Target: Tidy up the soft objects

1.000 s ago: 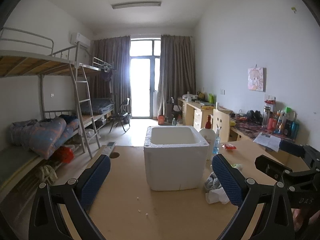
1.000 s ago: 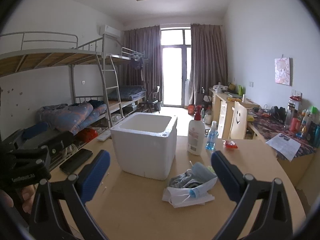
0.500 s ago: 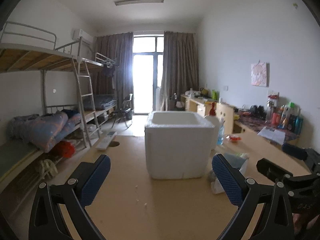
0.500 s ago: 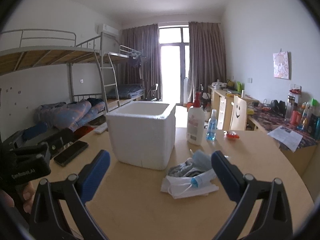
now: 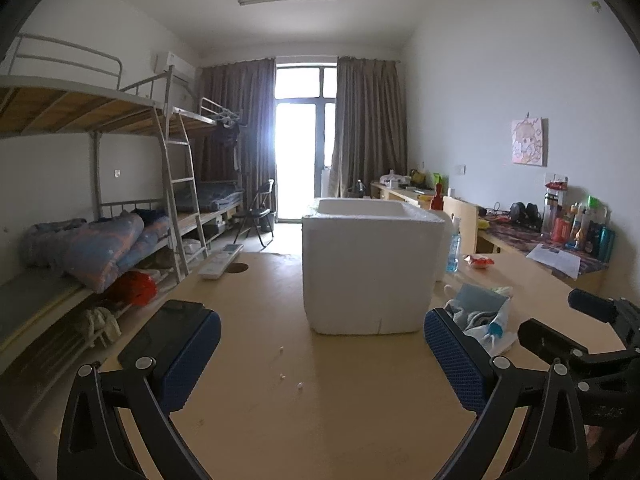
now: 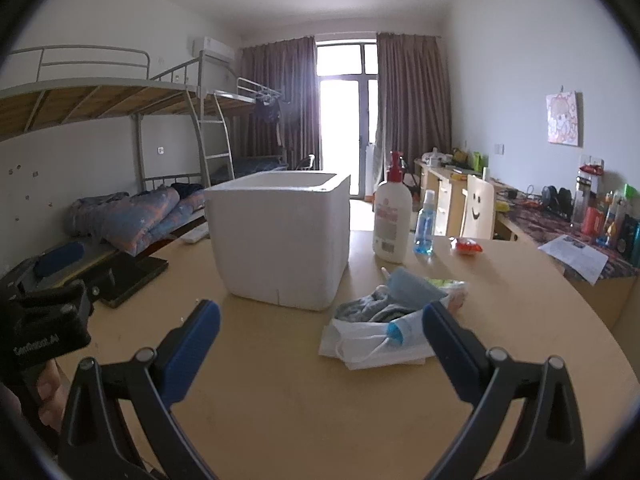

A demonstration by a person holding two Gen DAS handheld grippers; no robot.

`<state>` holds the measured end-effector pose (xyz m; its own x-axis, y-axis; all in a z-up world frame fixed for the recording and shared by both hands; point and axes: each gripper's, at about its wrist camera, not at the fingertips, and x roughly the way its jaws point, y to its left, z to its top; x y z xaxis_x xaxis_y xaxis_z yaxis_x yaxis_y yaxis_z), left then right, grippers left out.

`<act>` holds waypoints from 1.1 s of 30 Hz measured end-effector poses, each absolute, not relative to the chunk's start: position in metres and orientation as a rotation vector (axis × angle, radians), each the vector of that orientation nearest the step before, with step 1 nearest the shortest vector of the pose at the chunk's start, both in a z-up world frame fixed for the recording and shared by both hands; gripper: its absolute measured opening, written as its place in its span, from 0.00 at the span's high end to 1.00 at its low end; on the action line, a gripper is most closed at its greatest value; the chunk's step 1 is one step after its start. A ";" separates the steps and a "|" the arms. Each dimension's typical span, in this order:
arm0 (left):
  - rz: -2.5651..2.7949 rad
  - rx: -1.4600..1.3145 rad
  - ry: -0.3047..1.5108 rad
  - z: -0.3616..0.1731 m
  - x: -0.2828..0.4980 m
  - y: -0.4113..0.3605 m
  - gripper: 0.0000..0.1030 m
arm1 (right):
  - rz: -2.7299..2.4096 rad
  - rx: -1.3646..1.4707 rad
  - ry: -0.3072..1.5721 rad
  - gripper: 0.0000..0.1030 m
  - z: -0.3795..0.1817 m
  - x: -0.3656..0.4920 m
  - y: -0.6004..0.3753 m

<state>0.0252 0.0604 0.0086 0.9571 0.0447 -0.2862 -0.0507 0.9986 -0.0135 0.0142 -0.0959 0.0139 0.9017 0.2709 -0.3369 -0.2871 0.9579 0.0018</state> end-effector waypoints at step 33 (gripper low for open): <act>-0.163 0.015 0.370 -0.004 0.053 0.000 0.01 | 0.160 0.000 0.379 0.01 0.004 0.014 -0.151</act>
